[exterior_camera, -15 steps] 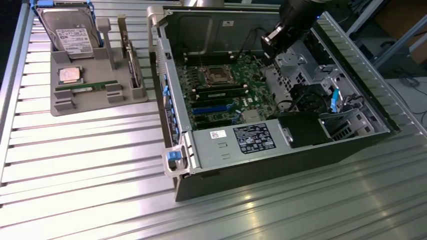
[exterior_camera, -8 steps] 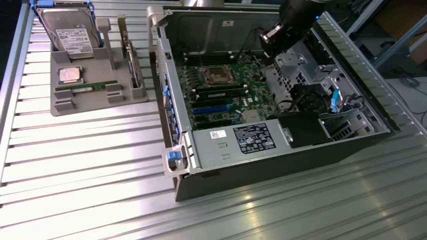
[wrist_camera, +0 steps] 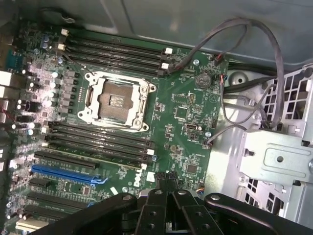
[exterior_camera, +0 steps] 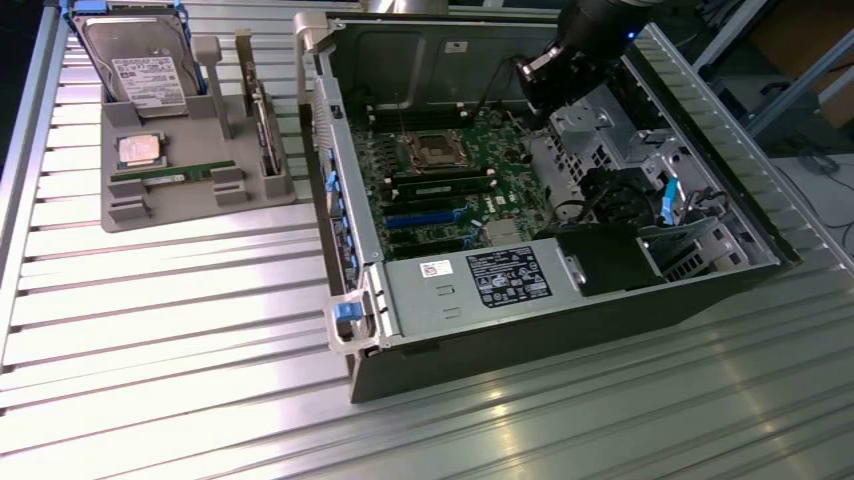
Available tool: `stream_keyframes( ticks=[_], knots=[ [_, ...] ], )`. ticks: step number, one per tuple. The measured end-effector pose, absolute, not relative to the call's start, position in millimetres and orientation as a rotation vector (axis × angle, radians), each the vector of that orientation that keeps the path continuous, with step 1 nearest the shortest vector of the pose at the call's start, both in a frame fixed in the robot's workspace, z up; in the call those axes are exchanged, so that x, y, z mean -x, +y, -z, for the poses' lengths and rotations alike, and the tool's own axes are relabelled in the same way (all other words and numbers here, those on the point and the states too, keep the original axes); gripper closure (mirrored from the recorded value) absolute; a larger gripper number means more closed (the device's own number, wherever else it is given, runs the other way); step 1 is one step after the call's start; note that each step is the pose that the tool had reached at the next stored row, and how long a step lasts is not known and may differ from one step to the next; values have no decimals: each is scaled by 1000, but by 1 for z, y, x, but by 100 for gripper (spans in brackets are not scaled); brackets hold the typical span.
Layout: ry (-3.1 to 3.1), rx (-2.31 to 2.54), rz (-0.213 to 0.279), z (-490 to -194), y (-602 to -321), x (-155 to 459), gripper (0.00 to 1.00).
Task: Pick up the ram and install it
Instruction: 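Press down the ram until it locks into place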
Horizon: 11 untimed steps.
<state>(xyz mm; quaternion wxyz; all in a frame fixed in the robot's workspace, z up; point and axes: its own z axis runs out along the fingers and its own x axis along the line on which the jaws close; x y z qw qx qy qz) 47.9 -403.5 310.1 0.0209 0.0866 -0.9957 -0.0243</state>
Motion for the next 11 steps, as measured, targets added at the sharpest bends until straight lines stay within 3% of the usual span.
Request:
stream_keyframes(
  ticks=[11],
  knots=[
    [-3102,-40,80,-310,-403,-48,90]
  ],
)
